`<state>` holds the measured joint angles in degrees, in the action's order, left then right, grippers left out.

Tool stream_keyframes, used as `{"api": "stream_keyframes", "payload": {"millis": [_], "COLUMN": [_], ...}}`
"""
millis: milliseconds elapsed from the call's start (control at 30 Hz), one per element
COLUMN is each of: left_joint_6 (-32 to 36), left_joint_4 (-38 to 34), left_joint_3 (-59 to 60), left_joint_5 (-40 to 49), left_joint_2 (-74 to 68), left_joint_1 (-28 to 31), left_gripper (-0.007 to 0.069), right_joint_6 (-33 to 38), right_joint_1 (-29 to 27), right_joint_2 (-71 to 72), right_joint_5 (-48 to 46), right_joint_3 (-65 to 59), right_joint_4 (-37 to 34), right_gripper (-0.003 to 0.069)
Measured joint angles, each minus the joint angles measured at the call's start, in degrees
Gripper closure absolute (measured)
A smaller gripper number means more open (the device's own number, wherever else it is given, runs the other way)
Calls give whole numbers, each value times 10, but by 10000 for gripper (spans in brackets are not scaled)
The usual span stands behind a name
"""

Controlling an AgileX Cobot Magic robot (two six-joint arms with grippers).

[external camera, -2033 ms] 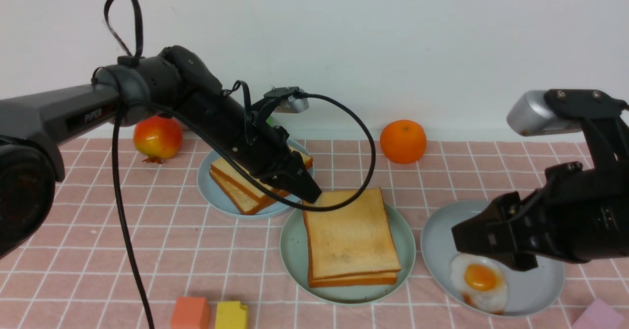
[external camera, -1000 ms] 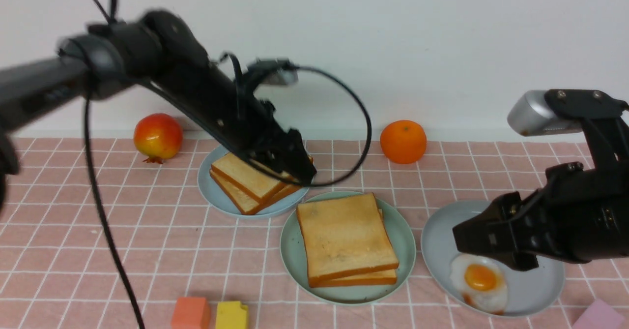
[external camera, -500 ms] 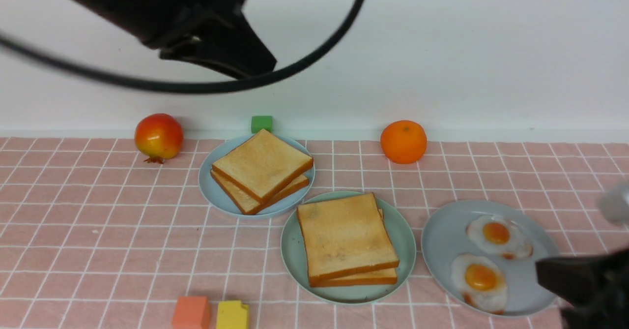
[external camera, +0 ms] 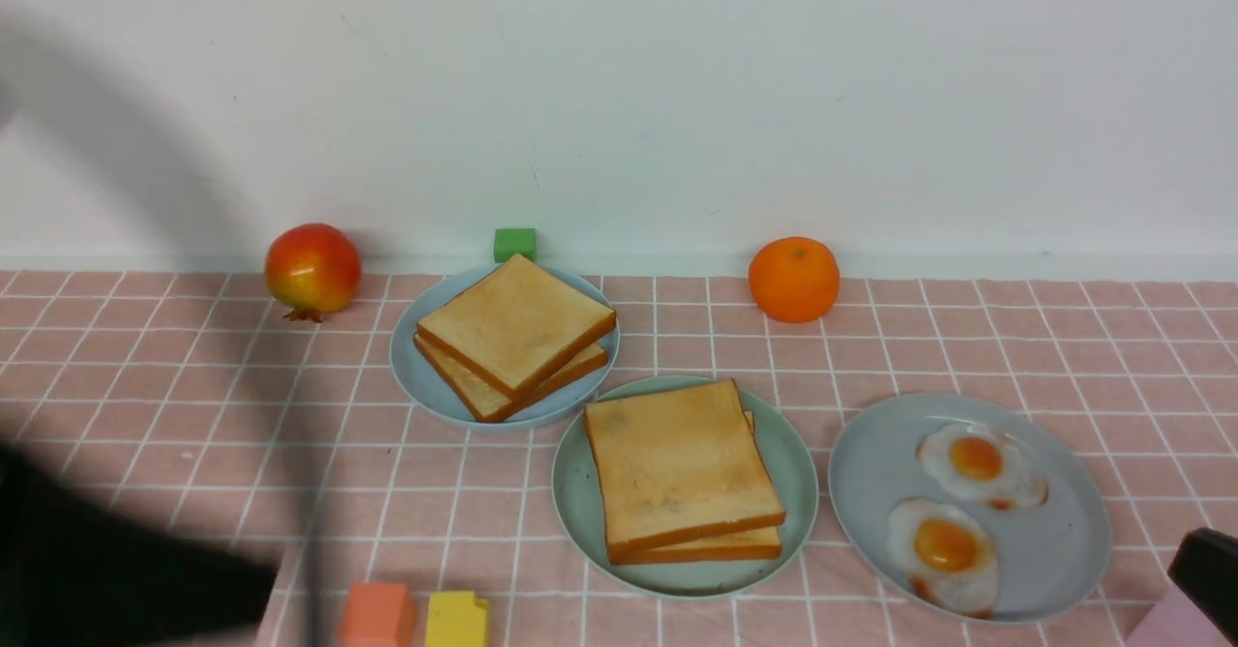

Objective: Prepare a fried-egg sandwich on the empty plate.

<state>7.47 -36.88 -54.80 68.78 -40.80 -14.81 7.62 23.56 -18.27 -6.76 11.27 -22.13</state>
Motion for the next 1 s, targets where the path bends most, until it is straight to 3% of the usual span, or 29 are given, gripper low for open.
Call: {"api": "stream_keyframes", "payload": {"millis": [233,600,767,867,933,1000], "left_joint_6": [-53,-55,-16,-44,-141,-196], "left_joint_4": [1,3,40,135,235,282], "left_joint_3": [130,155,166,219,274,302], "left_joint_5": [-132,-132,-180,-284,-365,-391], "left_joint_2": [177,235,236,265,307,324], "left_joint_1": [0,0,0,7,29,41], "left_gripper": [612,612,612,612,612,612], "right_joint_6": [0,0,0,0,0,0], "right_joint_1": [0,0,0,0,0,0], "right_joint_2": [2,2,2,2,2,2], "right_joint_5": [-3,-5,-5,-5,-5,-5], "right_joint_3": [-2,-2,-2,-2,-2,-2], "right_joint_4": [0,0,-1,-1,-1,-2], "right_gripper": [658,651,648,646,644,643]}}
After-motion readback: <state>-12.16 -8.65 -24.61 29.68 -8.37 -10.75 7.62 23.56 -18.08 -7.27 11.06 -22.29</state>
